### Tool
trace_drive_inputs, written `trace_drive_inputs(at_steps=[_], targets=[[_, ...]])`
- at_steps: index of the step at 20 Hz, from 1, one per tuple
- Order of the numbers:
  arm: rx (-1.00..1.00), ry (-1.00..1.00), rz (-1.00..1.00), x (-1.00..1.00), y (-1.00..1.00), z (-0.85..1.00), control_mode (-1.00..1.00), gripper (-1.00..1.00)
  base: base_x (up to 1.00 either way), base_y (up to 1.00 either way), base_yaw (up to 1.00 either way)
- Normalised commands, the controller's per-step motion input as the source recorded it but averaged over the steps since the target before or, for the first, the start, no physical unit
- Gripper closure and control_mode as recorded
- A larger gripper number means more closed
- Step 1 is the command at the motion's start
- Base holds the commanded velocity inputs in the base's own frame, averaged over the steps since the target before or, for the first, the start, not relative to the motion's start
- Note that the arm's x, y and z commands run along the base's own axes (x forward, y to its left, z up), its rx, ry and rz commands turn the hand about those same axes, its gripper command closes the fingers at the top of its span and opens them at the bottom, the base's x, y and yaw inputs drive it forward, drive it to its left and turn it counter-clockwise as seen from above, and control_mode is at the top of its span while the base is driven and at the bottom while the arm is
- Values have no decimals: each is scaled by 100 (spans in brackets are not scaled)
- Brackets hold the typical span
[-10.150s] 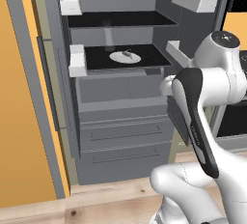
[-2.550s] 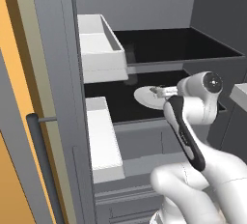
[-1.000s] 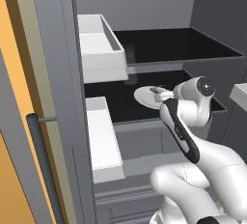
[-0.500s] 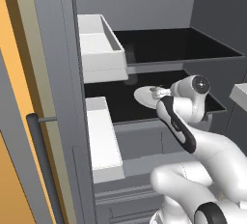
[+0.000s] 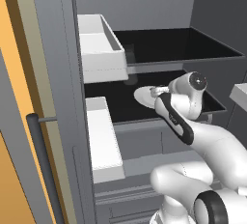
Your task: Retrieve the fish from the fridge and place it on the saucepan with marinade on the stove.
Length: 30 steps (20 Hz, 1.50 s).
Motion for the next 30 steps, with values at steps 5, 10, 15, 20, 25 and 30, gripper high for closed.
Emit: trace_drive_inputs(at_steps=[5, 10, 15, 20, 25, 30], targets=[[0, 3, 0, 8, 0, 0, -100, -100, 0, 0, 0], [0, 4, 0, 19, 0, 0, -100, -100, 0, 0, 0], [0, 5, 0, 28, 0, 0, -100, -100, 0, 0, 0], [0, 1, 0, 19, 0, -2, -100, -100, 0, 0, 0], [0, 0, 0, 7, 0, -7, -100, -100, 0, 0, 0], [0, 0, 0, 1, -3, -14, -100, -100, 0, 0, 0]])
